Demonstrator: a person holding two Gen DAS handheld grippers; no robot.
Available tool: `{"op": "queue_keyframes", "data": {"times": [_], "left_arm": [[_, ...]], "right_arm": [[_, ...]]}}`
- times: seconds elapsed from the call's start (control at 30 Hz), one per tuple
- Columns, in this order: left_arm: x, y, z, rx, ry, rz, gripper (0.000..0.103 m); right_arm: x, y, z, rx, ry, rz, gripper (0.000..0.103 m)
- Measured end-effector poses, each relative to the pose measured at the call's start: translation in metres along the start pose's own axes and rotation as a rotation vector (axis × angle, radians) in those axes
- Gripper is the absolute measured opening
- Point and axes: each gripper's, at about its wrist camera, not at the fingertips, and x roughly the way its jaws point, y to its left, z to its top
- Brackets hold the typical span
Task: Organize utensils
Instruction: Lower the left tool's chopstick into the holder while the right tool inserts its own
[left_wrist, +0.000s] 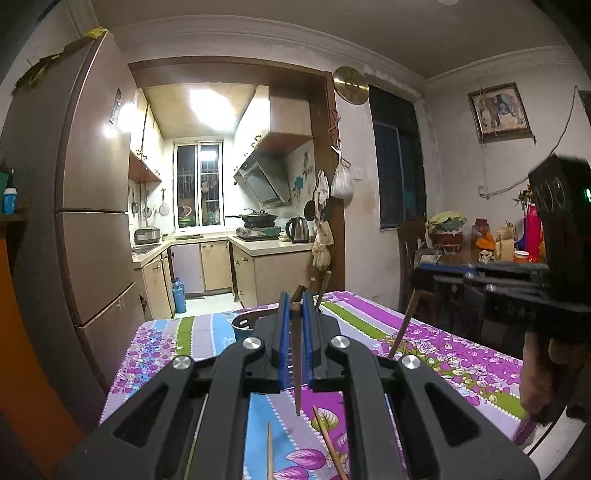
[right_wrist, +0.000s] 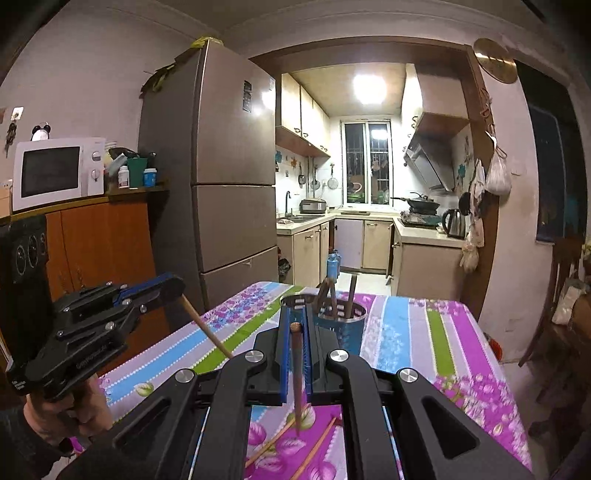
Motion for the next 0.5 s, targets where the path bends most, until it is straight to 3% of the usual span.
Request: {"op": "queue_keyframes", "data": {"times": [0.23,0.5], "left_arm": [[0.000,0.000,0.028,0.025,0.027,0.000,0.005],[0.007,0.008,0.060,0.018,0.119,-0.007,0.005]], "right_arm": [[-0.003,-0.007,0.036,-0.034,-0.033,-0.006,0.007],[0.004,-0.017,0.062,-0.046,-0.020,0.004,0.007]]}}
